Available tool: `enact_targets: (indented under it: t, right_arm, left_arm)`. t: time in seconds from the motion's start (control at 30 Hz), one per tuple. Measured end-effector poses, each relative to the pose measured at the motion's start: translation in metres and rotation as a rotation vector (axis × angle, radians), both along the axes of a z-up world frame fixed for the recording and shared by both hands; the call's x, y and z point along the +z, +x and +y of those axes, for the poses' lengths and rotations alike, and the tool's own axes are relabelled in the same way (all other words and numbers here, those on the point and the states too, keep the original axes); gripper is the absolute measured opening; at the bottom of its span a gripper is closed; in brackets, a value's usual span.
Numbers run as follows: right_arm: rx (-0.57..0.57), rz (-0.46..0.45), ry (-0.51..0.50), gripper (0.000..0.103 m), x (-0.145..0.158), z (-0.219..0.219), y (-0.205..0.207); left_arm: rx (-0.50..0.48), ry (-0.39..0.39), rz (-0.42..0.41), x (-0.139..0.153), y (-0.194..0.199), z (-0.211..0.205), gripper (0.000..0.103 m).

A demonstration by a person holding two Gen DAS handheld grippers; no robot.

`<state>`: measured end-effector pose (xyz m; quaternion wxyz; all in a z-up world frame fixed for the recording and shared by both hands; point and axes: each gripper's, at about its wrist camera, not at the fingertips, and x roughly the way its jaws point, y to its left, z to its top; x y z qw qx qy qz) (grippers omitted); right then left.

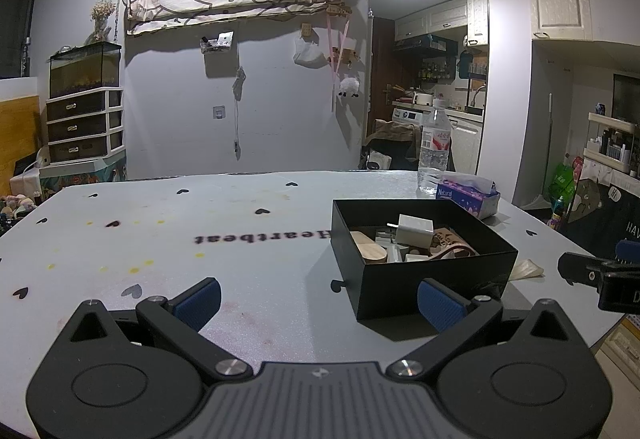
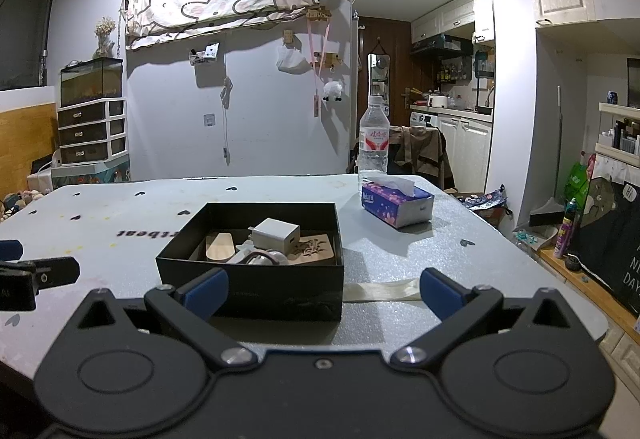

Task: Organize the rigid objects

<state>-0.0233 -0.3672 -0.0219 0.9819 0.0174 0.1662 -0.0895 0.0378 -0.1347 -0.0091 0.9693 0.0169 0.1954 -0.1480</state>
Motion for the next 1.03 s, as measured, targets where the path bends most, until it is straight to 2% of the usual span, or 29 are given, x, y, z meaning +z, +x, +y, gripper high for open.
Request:
enact_targets:
  t: [1.03]
  right_arm:
    - [0.0,0.005,0.001,0.103,-0.0032,-0.0004,-0.0003]
  left_arm:
    - [0.0,0.0,0.001,0.0003,0.0,0.0002,0.103]
